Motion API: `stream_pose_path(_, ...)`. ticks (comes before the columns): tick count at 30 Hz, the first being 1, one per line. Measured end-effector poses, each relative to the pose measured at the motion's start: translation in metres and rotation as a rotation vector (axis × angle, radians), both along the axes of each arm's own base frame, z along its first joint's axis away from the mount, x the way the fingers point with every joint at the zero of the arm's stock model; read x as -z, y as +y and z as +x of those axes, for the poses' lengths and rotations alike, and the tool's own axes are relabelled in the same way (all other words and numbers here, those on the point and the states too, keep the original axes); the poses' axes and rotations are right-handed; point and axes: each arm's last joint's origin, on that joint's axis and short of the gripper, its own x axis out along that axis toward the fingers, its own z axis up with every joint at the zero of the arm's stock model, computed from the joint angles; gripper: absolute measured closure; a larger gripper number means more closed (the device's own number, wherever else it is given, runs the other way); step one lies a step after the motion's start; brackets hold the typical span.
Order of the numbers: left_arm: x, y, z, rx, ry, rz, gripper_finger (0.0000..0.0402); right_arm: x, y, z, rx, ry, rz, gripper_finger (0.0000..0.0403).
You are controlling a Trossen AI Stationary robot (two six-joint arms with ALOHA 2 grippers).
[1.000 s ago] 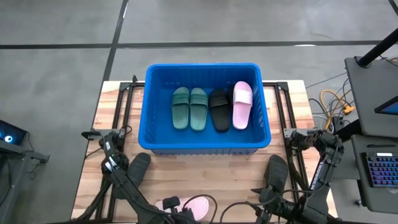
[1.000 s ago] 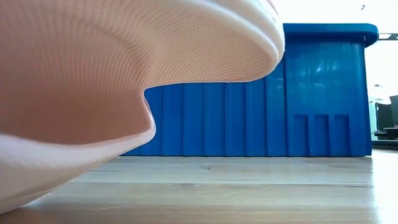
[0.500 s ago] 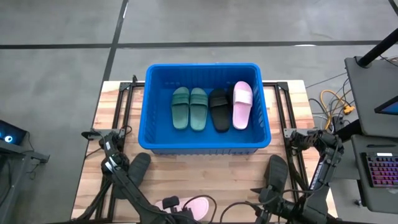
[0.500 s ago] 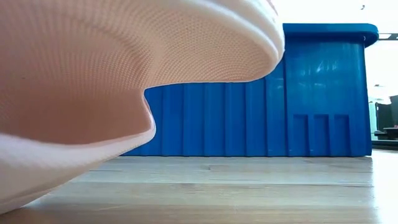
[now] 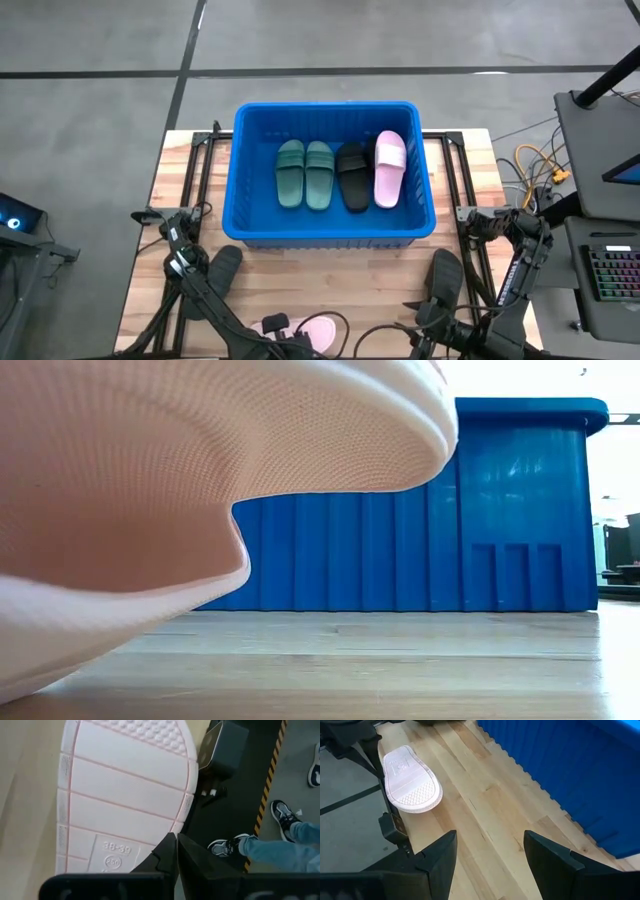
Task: Pick and place slides into bin
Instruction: Put the pink slide into the bin
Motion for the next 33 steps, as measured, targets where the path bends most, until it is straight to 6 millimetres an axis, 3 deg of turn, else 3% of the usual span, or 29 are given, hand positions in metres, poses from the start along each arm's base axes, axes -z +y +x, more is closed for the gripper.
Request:
stream_pose_path(4, 0.006, 0.003, 0.002, 0.004, 0.078, -0.047, 0.0397, 0.001, 0.0, 0.0, 0.0, 0.0, 0.0, 0.0184)
stream_pose_path(7, 0.013, 0.006, 0.002, -0.014, 0.131, -0.073, 0.0372, 0.001, 0.0, 0.0, 0.0, 0.001, -0.002, 0.0184)
stream_pose_path(10, 0.017, 0.008, 0.003, -0.11, 0.181, -0.119, 0.0331, 0.003, 0.0, 0.0, 0.001, 0.004, -0.008, 0.0184)
stream_pose_path(21, 0.016, 0.007, 0.003, -0.103, 0.196, -0.149, 0.0171, 0.007, -0.001, 0.0, 0.001, 0.01, -0.02, 0.0184)
stream_pose_path(28, 0.017, 0.012, 0.0, -0.053, 0.192, -0.057, 0.0155, 0.007, -0.002, 0.0, 0.004, 0.009, -0.018, 0.0184)
stream_pose_path(33, 0.032, 0.016, -0.001, -0.034, 0.16, 0.028, 0.0155, 0.007, -0.002, 0.002, 0.009, 0.009, -0.017, 0.0184)
